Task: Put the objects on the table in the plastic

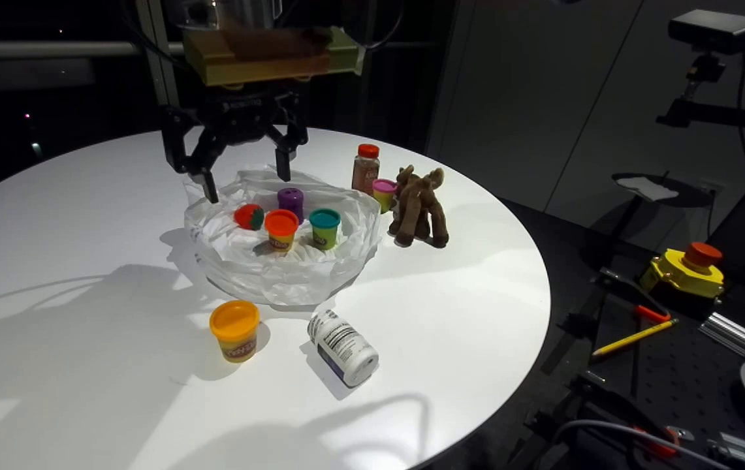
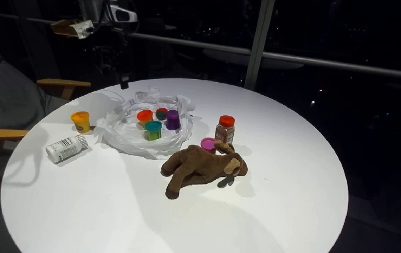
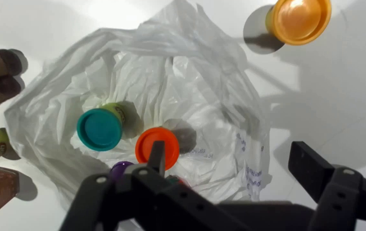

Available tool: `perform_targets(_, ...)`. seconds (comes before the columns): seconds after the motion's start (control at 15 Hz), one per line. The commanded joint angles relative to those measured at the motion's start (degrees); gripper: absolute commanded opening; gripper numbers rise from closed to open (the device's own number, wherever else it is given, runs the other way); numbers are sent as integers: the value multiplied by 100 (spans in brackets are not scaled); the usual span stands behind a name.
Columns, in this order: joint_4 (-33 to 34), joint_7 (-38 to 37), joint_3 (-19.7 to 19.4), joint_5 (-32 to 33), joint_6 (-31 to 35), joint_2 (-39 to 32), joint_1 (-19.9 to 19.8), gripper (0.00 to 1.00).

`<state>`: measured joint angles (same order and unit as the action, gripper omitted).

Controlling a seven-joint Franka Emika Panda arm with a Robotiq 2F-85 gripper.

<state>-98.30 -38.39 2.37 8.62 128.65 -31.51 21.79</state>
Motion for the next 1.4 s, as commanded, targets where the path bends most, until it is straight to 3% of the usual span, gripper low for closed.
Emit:
perform_targets(0.0,-789,-36,219,-200,-349,750,40,100)
perform_targets(0.13,-1050,181,454,-388,-521,904,-8,100)
perform_targets(0.47,-1388,704,825,-853,-192,697,-40,100)
perform_targets(1.33,-1057,1443,808,-1280,1409,-371,-67,100)
